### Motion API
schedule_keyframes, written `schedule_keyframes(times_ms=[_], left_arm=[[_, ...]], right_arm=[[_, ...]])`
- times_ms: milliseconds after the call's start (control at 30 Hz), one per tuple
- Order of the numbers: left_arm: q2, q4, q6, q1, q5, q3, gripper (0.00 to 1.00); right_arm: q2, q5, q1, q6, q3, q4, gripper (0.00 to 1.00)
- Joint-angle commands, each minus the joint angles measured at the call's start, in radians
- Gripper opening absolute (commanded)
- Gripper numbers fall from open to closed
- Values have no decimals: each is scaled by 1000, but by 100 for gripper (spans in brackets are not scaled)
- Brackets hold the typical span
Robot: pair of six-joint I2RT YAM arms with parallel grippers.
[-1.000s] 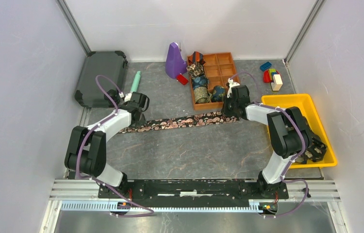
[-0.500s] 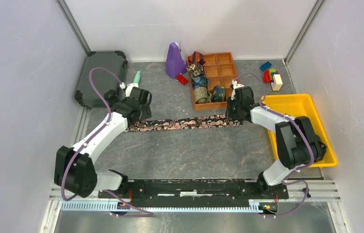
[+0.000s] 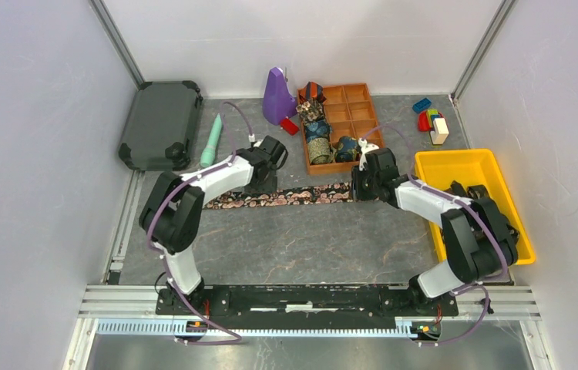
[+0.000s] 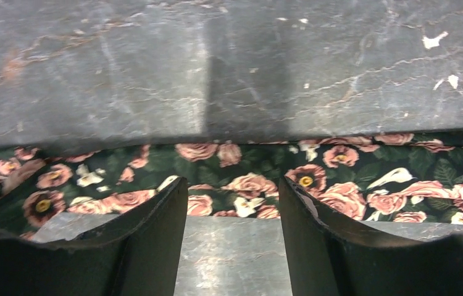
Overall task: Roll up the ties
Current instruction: Flatten out the tie at the center of the board.
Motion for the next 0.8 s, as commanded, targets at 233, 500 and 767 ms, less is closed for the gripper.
schedule_keyframes(times_ms=[233,500,767], left_arm=[[75,67,19,-99,110,-50,59],[72,80,-56,-251,157,-136,55],[-4,-17,-174,-315,67,-151,55]], right_arm=[[86,69,-12,-25,-29,33,35],[51,118,-53,-52,-34,15,36],[79,166,-84,-82,54,-38,36]])
